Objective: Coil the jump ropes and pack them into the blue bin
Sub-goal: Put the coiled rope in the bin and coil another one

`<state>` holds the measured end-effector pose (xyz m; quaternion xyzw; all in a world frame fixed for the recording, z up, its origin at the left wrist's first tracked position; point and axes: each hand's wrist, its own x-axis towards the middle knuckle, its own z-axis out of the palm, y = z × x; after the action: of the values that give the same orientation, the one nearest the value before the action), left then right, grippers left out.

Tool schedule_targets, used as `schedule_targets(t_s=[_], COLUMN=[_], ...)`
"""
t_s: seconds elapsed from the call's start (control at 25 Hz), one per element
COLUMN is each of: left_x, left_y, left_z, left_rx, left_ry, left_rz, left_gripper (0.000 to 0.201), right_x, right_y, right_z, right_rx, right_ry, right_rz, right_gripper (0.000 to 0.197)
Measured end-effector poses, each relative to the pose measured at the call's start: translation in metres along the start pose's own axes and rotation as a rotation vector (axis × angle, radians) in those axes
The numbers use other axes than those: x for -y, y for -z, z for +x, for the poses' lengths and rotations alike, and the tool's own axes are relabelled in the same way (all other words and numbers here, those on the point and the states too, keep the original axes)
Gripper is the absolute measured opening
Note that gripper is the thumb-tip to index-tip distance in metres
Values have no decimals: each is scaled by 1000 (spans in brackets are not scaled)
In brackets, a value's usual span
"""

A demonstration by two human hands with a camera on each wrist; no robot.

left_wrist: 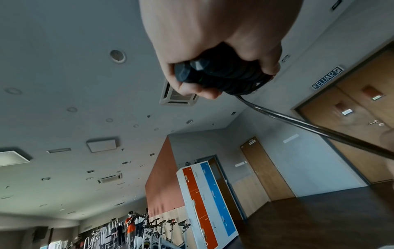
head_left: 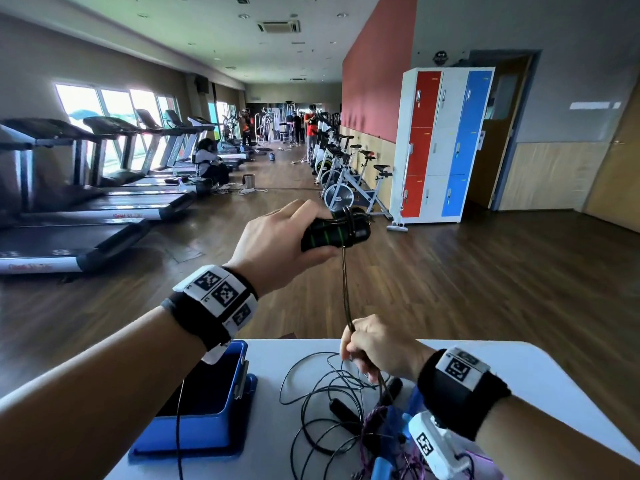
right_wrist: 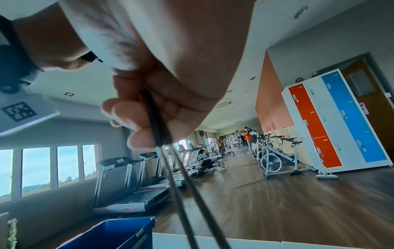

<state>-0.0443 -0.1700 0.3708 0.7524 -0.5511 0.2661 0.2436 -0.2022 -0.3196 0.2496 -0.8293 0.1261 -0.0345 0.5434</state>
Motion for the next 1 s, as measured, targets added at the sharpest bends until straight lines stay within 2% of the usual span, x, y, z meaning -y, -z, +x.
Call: schedule_targets(t_s=[0.2, 0.32, 0.4, 0.64, 0.8, 0.88, 0.96, 1.0], left_x=[-7, -7, -7, -7, -16, -20, -21, -21], left_y=[0, -2, -2, -2, 2, 3, 3, 3], left_z=[0, -2, -3, -1, 0, -1, -4, -6], left_rx=[62, 129, 113, 24, -29, -24, -10, -9], left_ry=[-88, -143, -157, -234, -284, -315, -336, -339], left_rz=[93, 219, 210, 102, 45, 32, 13, 5], left_gripper=[74, 70, 65, 59, 58, 58, 58, 57], right_x=[-6, -8, -9, 3, 15, 24, 38, 44], right_y=[-10, -7, -4, 21, 35, 44, 56, 63], right_z=[4, 3, 4, 13, 22, 29, 35, 39], right_rx=[33, 50, 46, 37, -36, -219, -564, -673], right_ry=[9, -1, -24, -29, -34, 49, 261, 394], right_rz=[-92, -144, -125, 67, 336, 350, 202, 104], right_gripper=[23, 24, 24, 17, 43, 34, 14, 17])
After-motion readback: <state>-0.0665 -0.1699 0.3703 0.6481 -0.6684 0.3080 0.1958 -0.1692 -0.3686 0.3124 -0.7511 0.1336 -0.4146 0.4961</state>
